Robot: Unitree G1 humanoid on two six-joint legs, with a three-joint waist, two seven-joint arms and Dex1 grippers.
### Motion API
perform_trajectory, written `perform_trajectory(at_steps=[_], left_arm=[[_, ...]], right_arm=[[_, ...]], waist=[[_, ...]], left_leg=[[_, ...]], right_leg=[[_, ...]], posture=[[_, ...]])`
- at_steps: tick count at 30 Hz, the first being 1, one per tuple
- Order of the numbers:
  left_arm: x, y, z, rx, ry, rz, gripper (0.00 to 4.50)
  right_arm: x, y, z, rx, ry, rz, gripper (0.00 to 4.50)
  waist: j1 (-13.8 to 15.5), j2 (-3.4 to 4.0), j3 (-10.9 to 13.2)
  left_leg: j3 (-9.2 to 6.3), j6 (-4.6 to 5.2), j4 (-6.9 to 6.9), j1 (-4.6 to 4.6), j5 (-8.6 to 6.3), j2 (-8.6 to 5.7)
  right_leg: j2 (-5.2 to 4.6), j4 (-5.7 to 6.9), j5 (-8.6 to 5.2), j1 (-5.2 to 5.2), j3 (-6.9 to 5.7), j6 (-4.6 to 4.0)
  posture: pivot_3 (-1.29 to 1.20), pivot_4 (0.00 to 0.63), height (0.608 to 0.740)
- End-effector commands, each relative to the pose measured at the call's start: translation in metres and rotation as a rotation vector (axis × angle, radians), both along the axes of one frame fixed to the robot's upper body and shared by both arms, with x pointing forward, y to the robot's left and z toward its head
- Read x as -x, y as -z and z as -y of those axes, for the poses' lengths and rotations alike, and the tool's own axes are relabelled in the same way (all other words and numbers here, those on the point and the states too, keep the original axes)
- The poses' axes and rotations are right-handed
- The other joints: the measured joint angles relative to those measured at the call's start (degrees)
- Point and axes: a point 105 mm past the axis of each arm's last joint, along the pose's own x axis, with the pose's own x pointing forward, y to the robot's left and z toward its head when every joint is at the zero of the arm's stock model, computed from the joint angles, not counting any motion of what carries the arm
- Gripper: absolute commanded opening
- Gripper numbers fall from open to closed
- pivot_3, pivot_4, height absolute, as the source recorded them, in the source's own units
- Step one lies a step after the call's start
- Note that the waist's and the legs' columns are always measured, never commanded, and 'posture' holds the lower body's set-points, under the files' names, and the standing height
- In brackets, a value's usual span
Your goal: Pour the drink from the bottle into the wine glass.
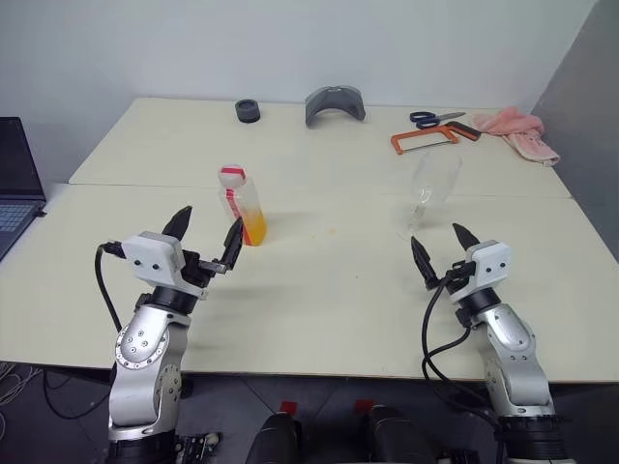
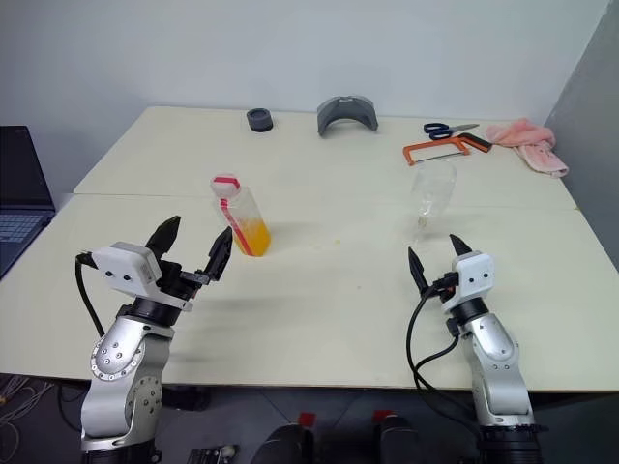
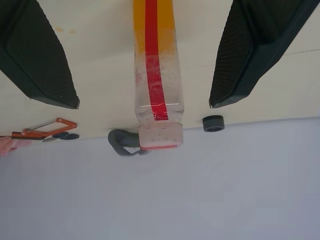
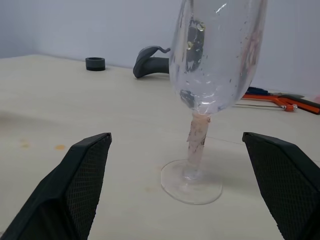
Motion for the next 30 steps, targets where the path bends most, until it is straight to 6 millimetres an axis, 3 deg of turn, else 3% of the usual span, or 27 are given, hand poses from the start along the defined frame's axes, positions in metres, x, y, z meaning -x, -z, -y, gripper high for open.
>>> perform_trajectory(at_steps=[1, 10, 19, 30], left_arm=[[0.001, -0.005, 0.000, 0.019, 0.012, 0.012, 4.46], [-0.024, 0.006, -0.001, 0.028, -0.064, -0.088, 4.46], [-0.049, 0.011, 0.004, -0.019, -0.076, -0.176, 4.46], [-0.071, 0.000, 0.014, -0.051, -0.081, -0.168, 4.46]], right_arm=[[0.005, -0.018, -0.009, 0.043, -0.068, 0.067, 4.50], [0.021, -0.023, -0.050, 0.105, -0.410, -0.055, 4.50], [0.028, -0.026, -0.062, 0.133, -0.505, -0.112, 4.50], [0.035, -0.030, -0.071, 0.126, -0.567, -0.157, 4.50]], waist=[[0.00, 0.00, 0.00], [0.03, -0.04, 0.02], [0.02, -0.05, 0.02], [0.03, -0.07, 0.03]], left_leg=[[0.00, 0.00, 0.00, 0.00, 0.00, 0.00], [-0.10, 0.00, 0.03, -0.02, 0.00, -0.02], [-0.12, 0.00, 0.06, -0.04, 0.00, -0.10], [-0.17, 0.00, 0.06, -0.06, 0.00, -0.10]], right_leg=[[0.00, 0.00, 0.00, 0.00, -0.01, 0.00], [-0.01, -0.01, 0.00, 0.02, -0.02, 0.00], [0.01, -0.02, 0.00, 0.01, -0.07, 0.01], [-0.01, -0.02, 0.00, 0.00, -0.08, 0.01]], posture=[[0.00, 0.150, 0.740], [0.00, 0.150, 0.740], [0.00, 0.150, 0.740], [0.00, 0.150, 0.740]])
